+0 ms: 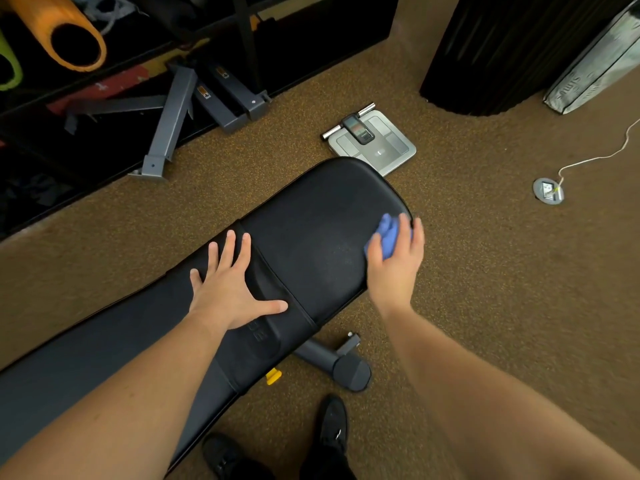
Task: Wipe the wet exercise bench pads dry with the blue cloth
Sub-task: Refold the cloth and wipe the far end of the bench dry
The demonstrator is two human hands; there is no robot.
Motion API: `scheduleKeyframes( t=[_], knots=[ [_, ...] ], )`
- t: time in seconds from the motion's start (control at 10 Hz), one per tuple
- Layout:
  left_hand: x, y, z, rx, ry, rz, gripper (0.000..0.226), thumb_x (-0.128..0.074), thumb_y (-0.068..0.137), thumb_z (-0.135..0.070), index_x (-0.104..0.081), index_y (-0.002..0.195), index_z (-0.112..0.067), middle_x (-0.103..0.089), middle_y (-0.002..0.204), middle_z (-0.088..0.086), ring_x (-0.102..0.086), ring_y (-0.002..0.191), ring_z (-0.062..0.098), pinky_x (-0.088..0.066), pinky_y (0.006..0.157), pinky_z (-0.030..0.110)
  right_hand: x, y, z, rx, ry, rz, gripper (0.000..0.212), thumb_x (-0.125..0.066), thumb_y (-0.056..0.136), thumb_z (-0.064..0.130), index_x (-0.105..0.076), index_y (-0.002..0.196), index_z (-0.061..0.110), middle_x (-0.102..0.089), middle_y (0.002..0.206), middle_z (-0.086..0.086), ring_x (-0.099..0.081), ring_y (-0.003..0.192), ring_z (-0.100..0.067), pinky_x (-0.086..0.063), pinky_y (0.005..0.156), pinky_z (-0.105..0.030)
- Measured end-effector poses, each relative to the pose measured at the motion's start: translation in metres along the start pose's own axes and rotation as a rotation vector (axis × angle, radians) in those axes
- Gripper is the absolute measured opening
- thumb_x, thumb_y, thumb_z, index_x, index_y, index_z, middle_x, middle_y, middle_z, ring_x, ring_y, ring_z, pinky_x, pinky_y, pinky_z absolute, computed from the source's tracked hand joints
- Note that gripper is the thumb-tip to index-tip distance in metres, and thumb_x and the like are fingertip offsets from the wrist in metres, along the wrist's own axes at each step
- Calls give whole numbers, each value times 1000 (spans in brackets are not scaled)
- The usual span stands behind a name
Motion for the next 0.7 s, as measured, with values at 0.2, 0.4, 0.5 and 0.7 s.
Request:
scheduleKeyframes(
  t=[0.2, 0.4, 0.5, 0.7],
  knots=[
    [1, 0, -1, 1, -8, 7, 145, -69, 54, -86, 28, 152, -39, 38, 158, -11, 29, 149, 23, -2, 120, 63, 30, 45, 24, -215, 176, 37, 27, -52, 93, 42, -56, 119, 35, -62, 110, 12, -59, 96, -2, -51, 98, -38],
    [2, -1, -2, 3, -3, 17, 146, -69, 54, -88, 28, 151, -39, 38, 158, -11, 28, 149, 23, -4, 120, 64, -16, -65, -5, 199, -309, 132, 70, -47, 98, 49, -20, 158, 24, -3, 168, 1, 19, 152, -24, -6, 123, -44],
    [2, -1, -2, 6, 14, 17, 147, -68, 54, -88, 28, 152, -37, 37, 158, -10, 27, 150, 24, -6, 120, 64, -44, -120, -10, 264, -440, 166, 67, -43, 99, 50, -21, 158, 25, -9, 167, -6, 12, 153, -33, -15, 123, -53],
    [0, -1, 0, -6, -6, 10, 145, -68, 55, -87, 28, 152, -37, 38, 158, -11, 28, 149, 24, -3, 119, 64, -27, -45, -8, 139, -313, -9, 56, -39, 104, 44, -33, 154, 22, -10, 166, -12, 4, 153, -36, -14, 122, -48]
  ],
)
Point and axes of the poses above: each hand's wrist, its own y-axis towards the middle knuckle, its own x-axis out of the back of the hand, z = x × y, the point moved 1 cm from there along y, towards the middle knuckle
